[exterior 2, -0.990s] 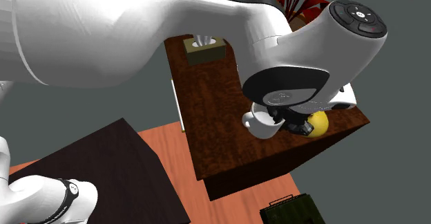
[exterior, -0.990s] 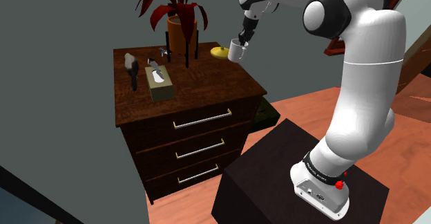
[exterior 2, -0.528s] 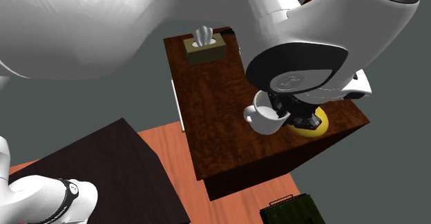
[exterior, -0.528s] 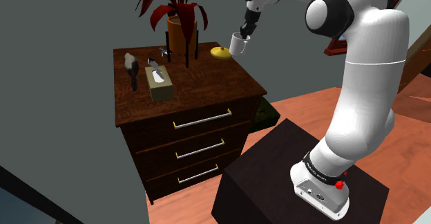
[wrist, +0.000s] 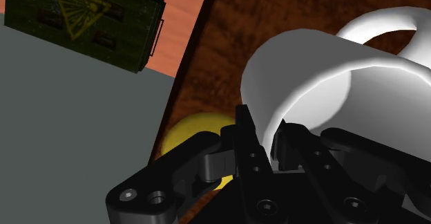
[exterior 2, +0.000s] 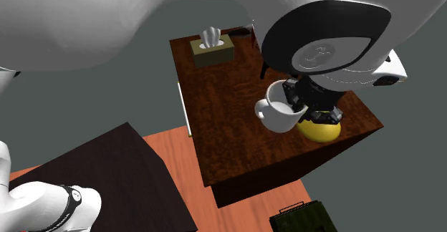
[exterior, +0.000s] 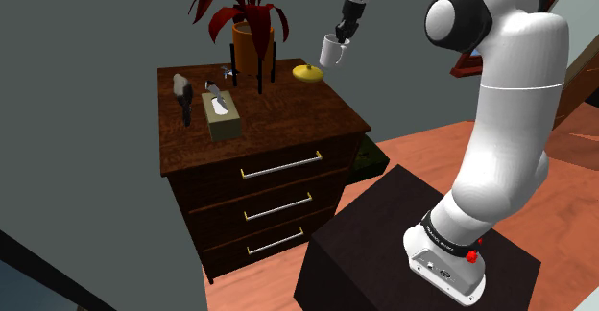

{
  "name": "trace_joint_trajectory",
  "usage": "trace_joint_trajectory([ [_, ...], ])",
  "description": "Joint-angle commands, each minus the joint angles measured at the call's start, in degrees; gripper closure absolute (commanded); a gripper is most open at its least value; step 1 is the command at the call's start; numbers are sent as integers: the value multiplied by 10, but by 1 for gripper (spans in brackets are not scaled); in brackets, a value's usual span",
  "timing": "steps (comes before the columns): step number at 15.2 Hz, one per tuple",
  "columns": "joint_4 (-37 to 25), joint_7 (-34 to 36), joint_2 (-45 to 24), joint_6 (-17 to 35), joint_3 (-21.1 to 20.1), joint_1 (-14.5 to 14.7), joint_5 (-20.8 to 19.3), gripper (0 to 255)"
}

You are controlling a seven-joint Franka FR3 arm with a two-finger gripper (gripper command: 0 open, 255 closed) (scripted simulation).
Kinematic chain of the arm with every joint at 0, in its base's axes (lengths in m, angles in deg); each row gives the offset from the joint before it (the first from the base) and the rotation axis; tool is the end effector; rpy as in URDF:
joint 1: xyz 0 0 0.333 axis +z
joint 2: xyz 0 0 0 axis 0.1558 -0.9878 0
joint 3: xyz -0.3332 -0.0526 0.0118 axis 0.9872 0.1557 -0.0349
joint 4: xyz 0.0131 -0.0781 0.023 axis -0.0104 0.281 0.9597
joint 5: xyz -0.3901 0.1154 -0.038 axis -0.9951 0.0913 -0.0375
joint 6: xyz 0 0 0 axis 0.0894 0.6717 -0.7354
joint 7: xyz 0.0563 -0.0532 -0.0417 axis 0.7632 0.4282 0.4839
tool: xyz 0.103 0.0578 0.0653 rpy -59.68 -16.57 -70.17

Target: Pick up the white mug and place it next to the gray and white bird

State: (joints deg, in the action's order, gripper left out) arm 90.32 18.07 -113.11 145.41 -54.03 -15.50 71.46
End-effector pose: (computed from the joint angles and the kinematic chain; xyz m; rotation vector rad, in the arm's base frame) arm 0.6720 -0.2542 0.4936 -3.1014 -0.1906 -0.1460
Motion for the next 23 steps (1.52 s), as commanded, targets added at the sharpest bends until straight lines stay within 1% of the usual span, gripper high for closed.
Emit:
trace_joint_trajectory([
  [1,-20,1,-2,-18,0,-2,0,255],
  [2,-27,2,-3,-24,0,-3,0,255],
  [7,55,60,51,13,-10,55,-23,255],
  [13,119,136,92,43,-30,115,-47,255],
  [18,148,201,111,59,-51,159,-62,255],
  [23,157,266,115,68,-72,200,-74,255],
])
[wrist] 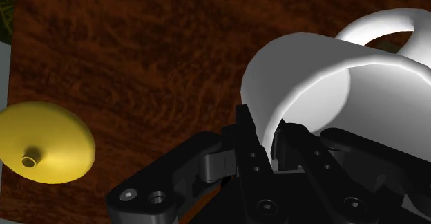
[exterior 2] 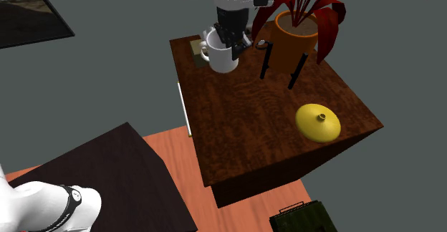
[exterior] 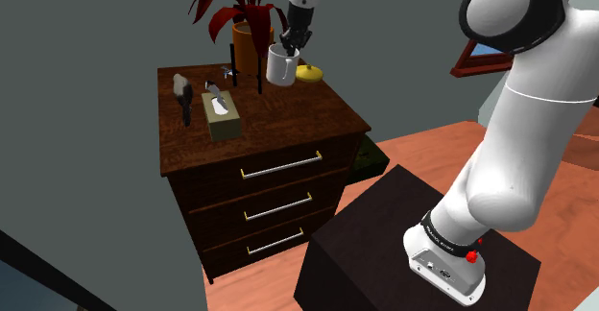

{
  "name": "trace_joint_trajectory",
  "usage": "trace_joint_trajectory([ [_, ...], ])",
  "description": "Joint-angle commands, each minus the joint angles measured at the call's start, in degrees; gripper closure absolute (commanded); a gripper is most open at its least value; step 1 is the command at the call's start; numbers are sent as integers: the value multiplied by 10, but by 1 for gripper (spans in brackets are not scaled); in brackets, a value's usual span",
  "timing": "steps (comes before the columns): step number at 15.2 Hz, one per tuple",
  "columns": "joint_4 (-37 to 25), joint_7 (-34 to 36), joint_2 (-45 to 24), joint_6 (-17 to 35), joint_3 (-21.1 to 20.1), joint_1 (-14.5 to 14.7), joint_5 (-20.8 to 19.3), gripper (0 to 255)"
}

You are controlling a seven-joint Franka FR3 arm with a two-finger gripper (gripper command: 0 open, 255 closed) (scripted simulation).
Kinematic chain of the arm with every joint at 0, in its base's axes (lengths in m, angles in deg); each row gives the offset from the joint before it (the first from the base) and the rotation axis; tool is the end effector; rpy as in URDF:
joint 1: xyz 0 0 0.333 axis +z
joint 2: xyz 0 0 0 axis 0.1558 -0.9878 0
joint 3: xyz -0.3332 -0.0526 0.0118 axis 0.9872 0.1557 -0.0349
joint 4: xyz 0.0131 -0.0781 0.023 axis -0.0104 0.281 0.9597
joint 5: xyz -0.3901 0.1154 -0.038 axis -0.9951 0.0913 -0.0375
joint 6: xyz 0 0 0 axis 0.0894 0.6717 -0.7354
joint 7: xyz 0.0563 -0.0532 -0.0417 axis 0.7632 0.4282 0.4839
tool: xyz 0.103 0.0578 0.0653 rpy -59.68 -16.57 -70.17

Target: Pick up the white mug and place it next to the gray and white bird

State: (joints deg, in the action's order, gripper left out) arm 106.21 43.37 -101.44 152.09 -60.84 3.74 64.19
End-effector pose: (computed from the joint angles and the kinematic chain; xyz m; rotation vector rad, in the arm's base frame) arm 0.6648 0.0188 0.4958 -3.1012 -0.1928 -0.1451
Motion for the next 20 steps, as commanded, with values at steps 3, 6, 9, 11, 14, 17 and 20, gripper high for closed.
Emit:
trace_joint_trajectory([
  [3,-5,51,-6,4,-17,31,-8,255],
  [6,-15,88,-15,5,-30,54,-13,255],
  [9,-32,125,-29,3,-42,77,-18,255],
  [11,-47,148,-41,0,-50,92,-21,255],
  [14,-77,183,-64,-7,-61,114,-25,255],
  [17,-116,217,-92,-17,-71,135,-29,255],
  [20,-165,250,-125,-32,-79,157,-33,255],
])
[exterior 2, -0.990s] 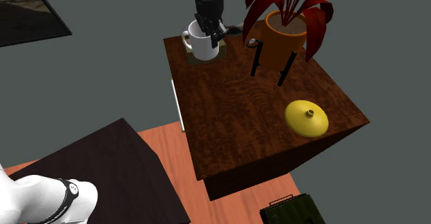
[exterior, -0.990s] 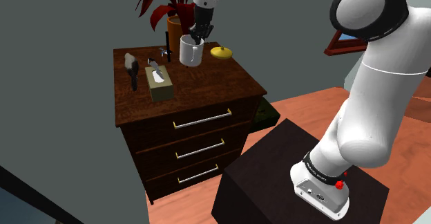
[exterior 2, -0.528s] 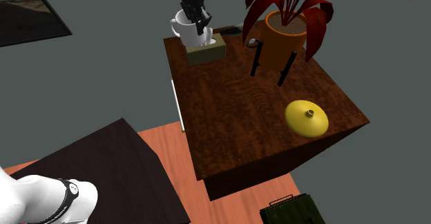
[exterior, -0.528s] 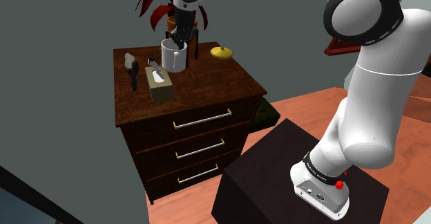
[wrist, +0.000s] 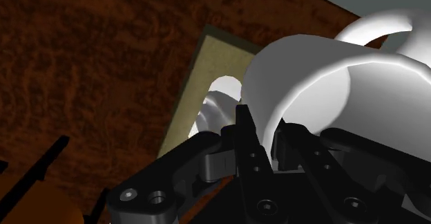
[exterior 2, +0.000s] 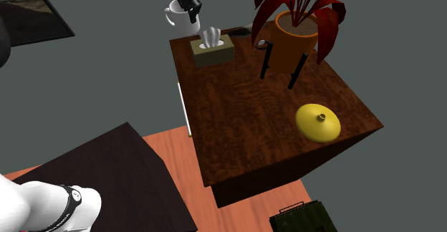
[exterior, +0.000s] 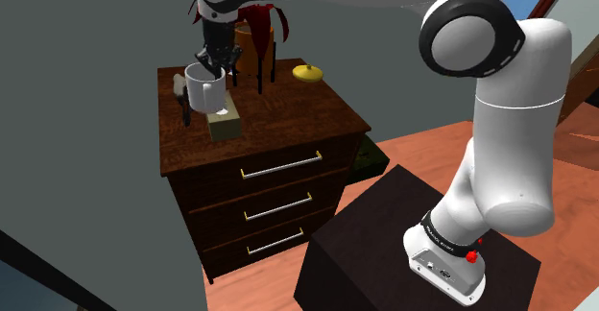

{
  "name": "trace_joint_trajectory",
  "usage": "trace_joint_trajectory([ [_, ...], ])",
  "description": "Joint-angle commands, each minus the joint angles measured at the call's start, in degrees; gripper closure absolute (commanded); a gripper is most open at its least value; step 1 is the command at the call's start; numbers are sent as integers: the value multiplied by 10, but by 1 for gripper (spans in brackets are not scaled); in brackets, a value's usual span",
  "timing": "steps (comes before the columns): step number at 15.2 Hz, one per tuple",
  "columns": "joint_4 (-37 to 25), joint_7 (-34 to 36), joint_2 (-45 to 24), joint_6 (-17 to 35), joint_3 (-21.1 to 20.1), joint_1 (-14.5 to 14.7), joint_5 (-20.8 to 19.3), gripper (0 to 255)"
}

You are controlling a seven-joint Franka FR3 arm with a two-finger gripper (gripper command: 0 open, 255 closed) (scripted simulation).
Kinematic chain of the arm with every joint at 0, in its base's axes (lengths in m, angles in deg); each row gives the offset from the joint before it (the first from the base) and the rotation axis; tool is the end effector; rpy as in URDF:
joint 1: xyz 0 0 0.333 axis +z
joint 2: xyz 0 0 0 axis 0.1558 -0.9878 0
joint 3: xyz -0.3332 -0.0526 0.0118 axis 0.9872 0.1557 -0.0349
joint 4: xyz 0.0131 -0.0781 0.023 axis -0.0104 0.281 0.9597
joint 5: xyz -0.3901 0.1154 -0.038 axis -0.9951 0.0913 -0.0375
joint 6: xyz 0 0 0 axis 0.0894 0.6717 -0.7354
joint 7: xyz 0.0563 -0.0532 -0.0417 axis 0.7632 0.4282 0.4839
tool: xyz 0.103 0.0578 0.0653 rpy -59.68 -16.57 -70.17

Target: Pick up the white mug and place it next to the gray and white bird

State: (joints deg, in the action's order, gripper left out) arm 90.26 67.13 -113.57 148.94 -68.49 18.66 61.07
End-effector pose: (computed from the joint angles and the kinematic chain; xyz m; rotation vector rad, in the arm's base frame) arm 0.6679 0.2922 0.4814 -3.1016 -0.1930 -0.1447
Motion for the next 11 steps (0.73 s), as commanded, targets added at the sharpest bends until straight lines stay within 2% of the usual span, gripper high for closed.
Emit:
trace_joint_trajectory([
  [1,-24,22,-17,-7,-5,15,-3,255],
  [6,-150,72,-99,-51,-16,50,-9,255],
  [9,-271,99,-172,-98,-21,69,-12,255],
  [11,-241,99,-164,-77,-21,70,-12,255],
])
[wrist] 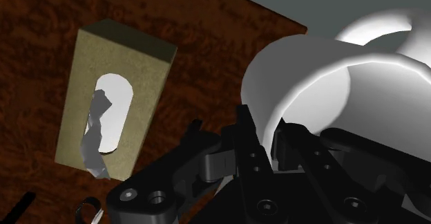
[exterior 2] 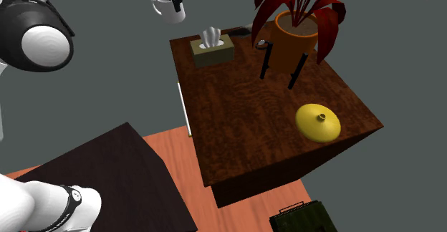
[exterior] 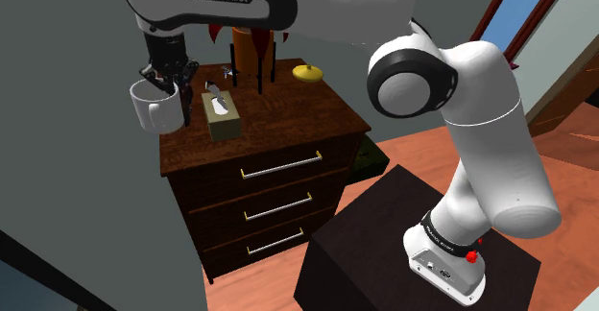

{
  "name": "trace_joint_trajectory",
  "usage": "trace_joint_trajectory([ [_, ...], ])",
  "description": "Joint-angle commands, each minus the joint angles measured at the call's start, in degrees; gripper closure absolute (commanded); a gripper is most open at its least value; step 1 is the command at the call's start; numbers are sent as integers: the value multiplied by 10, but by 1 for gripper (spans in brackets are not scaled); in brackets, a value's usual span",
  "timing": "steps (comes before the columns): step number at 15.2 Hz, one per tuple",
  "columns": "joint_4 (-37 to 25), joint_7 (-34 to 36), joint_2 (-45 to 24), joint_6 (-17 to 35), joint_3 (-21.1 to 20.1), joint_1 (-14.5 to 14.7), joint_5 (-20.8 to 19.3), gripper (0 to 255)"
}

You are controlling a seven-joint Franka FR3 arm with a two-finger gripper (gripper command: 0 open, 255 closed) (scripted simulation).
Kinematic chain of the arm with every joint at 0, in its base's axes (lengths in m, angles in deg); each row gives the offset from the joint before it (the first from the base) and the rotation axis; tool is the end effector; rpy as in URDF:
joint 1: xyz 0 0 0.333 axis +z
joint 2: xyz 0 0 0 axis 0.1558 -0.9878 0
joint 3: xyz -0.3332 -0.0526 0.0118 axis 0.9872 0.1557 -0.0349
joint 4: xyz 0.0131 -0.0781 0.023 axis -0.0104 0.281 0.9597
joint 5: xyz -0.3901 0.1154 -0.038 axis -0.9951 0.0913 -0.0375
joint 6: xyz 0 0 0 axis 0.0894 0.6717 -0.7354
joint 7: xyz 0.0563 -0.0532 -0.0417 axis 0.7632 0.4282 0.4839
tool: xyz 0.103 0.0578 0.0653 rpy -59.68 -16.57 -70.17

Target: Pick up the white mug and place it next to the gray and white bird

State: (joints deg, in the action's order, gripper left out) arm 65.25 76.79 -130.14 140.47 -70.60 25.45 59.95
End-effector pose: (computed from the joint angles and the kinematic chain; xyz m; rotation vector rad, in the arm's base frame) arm 0.6669 0.4263 0.4668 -3.1016 -0.1922 -0.1446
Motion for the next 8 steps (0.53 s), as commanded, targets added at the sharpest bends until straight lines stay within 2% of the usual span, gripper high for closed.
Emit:
trace_joint_trajectory([
  [1,22,3,5,17,0,3,-1,255],
  [8,94,3,16,79,0,4,-1,255],
])
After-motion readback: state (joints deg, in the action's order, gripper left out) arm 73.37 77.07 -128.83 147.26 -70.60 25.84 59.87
